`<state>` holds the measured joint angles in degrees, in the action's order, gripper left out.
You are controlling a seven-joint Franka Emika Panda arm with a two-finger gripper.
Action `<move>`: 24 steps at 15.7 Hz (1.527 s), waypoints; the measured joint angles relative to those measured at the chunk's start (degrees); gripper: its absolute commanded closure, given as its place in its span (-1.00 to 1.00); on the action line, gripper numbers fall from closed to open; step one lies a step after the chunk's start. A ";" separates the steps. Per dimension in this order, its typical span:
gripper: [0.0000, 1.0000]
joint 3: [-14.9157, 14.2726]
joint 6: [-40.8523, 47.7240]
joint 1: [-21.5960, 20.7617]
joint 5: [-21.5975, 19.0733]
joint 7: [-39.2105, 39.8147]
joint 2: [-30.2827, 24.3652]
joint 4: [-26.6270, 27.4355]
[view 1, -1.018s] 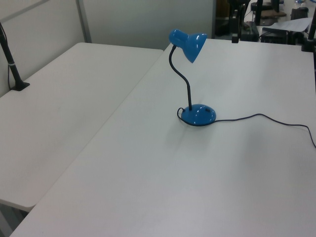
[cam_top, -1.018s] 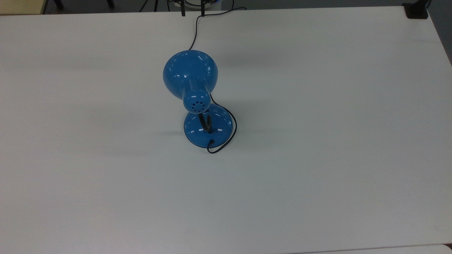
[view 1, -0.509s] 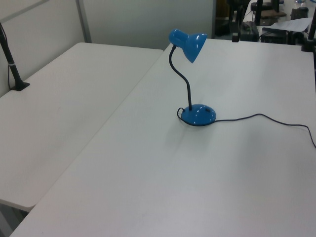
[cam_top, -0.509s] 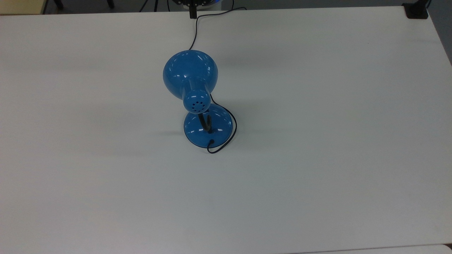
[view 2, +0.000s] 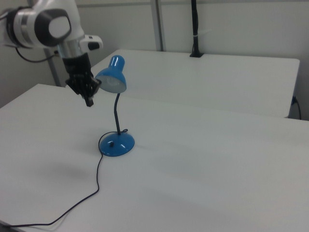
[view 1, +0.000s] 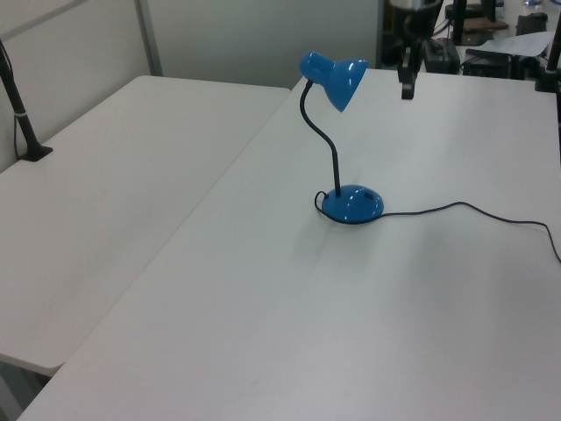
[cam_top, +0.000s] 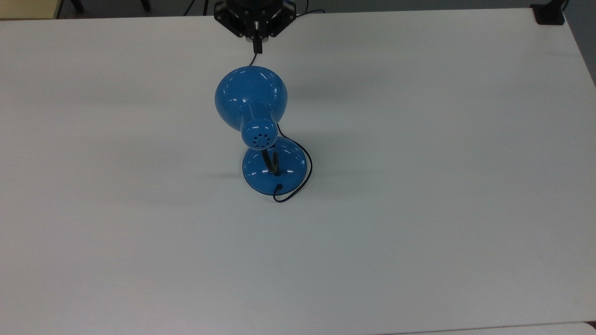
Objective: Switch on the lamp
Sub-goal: 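Move the gripper down toward the switch on the blue lamp base, then press down on the lamp base switch with the closed gripper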
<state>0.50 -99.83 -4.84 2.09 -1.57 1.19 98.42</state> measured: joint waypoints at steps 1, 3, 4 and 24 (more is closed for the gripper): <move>1.00 0.00 -2.61 0.00 0.00 0.00 -0.41 2.26; 1.00 0.00 -9.20 0.04 0.00 0.00 -2.17 8.68; 1.00 0.00 -12.52 0.09 0.00 0.00 -3.29 12.37; 1.00 0.17 -49.83 0.13 0.01 0.00 6.39 28.21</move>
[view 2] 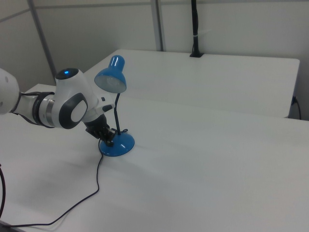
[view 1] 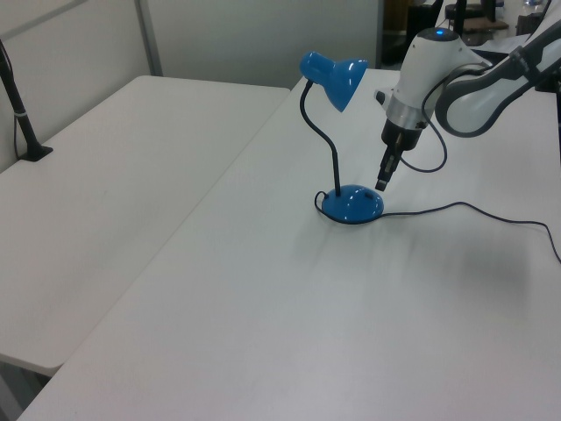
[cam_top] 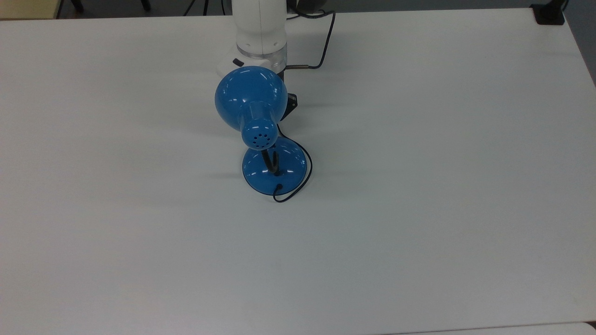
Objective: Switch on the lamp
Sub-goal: 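Press down on the lamp base switch with the closed gripper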
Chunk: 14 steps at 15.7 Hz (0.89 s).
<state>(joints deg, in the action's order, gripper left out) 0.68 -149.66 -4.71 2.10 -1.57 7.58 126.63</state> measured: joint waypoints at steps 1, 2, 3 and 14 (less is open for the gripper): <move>1.00 0.05 -0.55 0.00 0.00 0.00 0.43 -0.24; 1.00 0.09 -1.05 0.00 0.00 0.00 0.79 -0.52; 1.00 0.10 -1.53 0.00 0.00 0.00 1.07 -0.76; 1.00 0.54 -3.04 -0.02 0.00 0.00 4.09 -3.28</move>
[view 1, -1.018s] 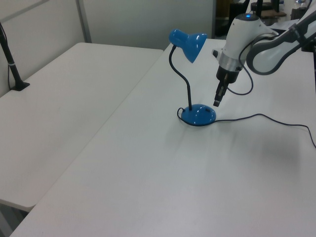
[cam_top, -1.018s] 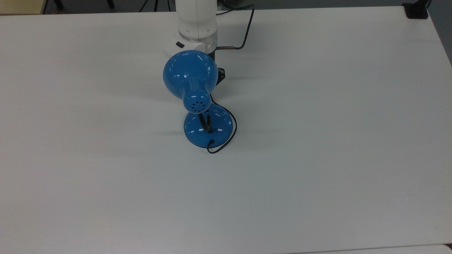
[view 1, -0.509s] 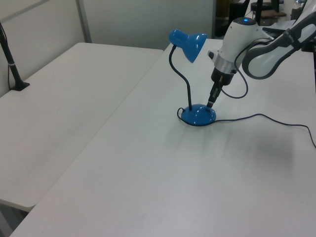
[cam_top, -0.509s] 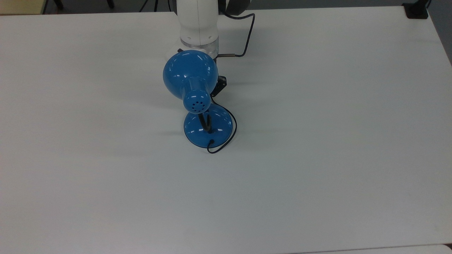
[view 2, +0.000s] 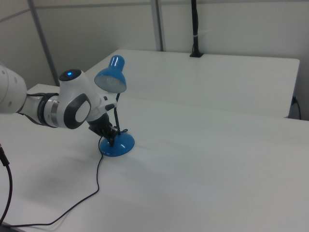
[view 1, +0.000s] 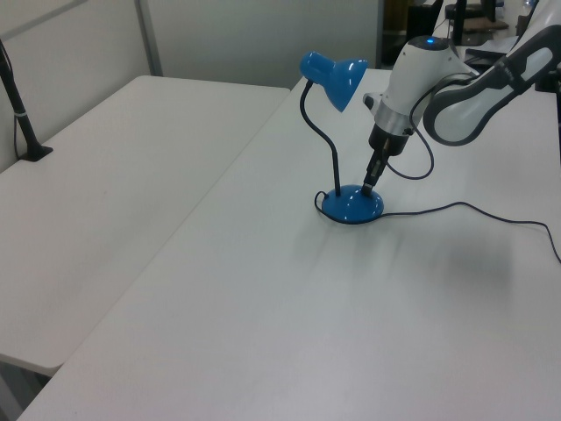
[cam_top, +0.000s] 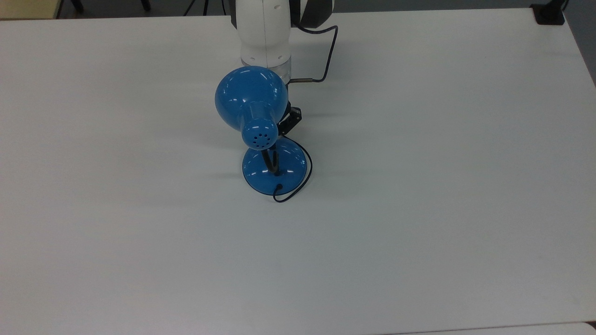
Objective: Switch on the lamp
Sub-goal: 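Press down on the lamp base switch with the closed gripper, then lift the gripper up and away from the lit lamp base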
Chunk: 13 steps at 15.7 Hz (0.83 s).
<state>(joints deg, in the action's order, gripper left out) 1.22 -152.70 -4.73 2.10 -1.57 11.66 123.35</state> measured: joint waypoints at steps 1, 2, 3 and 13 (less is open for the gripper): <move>1.00 0.00 0.00 0.00 0.00 0.00 0.05 -0.06; 1.00 0.00 0.00 0.00 0.00 0.00 0.05 -0.07; 1.00 0.01 -0.02 0.00 0.00 0.00 0.06 -0.07; 1.00 0.08 -1.83 0.00 0.00 0.00 0.67 -0.15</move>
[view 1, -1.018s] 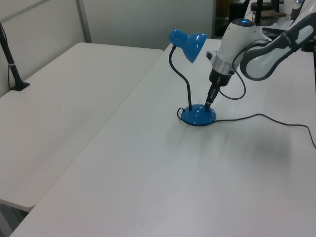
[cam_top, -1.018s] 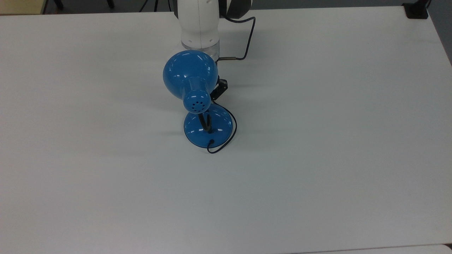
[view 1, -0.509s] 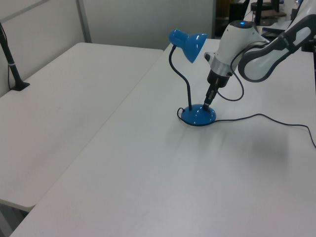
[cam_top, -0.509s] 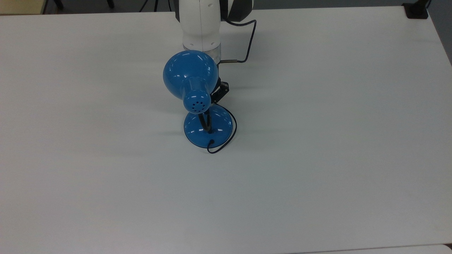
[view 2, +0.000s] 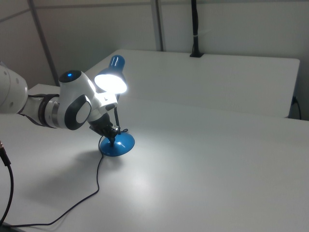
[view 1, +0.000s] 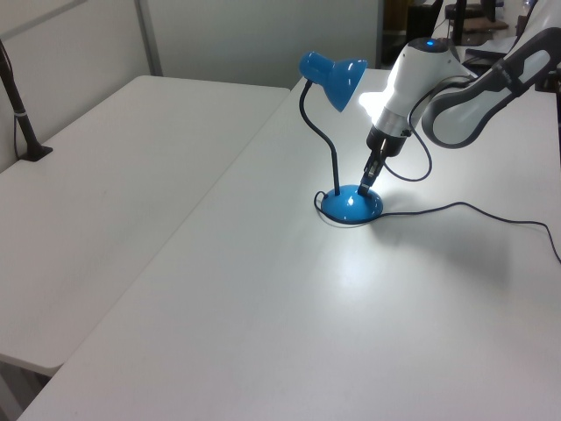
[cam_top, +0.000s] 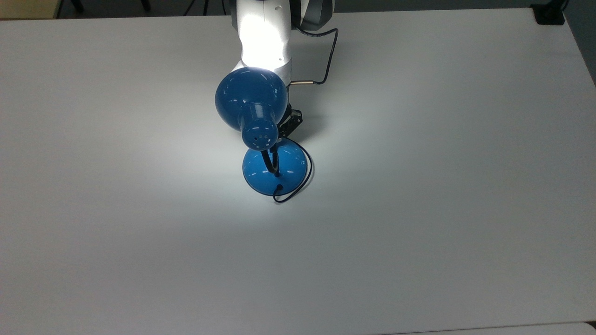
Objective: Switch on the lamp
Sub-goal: 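Lift the gripper up and away from the lit lamp base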
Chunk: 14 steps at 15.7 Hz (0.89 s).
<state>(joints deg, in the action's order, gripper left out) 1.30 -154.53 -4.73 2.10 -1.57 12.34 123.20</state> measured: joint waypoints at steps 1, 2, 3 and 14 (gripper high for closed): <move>1.00 0.00 0.00 0.00 0.00 0.00 0.00 -0.01; 1.00 0.02 0.00 0.00 0.00 0.00 -0.01 -0.08; 1.00 0.06 0.00 -0.01 0.00 0.00 -0.08 -0.18; 1.00 0.33 24.32 -2.28 0.00 0.00 -9.49 -1.42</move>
<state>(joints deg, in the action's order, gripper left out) 1.63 -130.21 -7.01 2.11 -1.57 2.85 121.78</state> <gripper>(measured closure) 0.991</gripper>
